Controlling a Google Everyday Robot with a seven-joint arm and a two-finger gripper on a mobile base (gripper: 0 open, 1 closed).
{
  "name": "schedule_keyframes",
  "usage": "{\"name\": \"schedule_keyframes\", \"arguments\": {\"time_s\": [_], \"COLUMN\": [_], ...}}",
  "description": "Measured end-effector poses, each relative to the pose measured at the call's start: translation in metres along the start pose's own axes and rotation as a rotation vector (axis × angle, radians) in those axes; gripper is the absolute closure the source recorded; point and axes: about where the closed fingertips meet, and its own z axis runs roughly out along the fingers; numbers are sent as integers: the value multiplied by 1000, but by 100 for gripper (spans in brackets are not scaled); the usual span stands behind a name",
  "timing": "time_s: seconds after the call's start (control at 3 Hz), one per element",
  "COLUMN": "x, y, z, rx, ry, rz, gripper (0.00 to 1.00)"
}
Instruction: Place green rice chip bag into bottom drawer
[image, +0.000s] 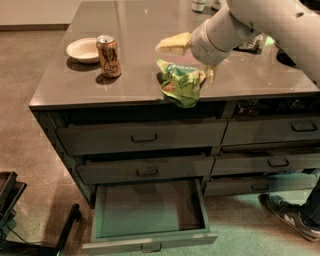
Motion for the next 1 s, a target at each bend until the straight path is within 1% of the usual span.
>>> {"name": "schedule_keyframes", "arguments": {"time_s": [0.33,0.67,1.0], "x": [-10,-25,-42], "y": [5,9,14], "z": [20,32,36], "rx": [-34,-81,-149], "ry": [-64,-132,-205], "rz": [-22,-66,-143], "gripper": [0,19,42]}}
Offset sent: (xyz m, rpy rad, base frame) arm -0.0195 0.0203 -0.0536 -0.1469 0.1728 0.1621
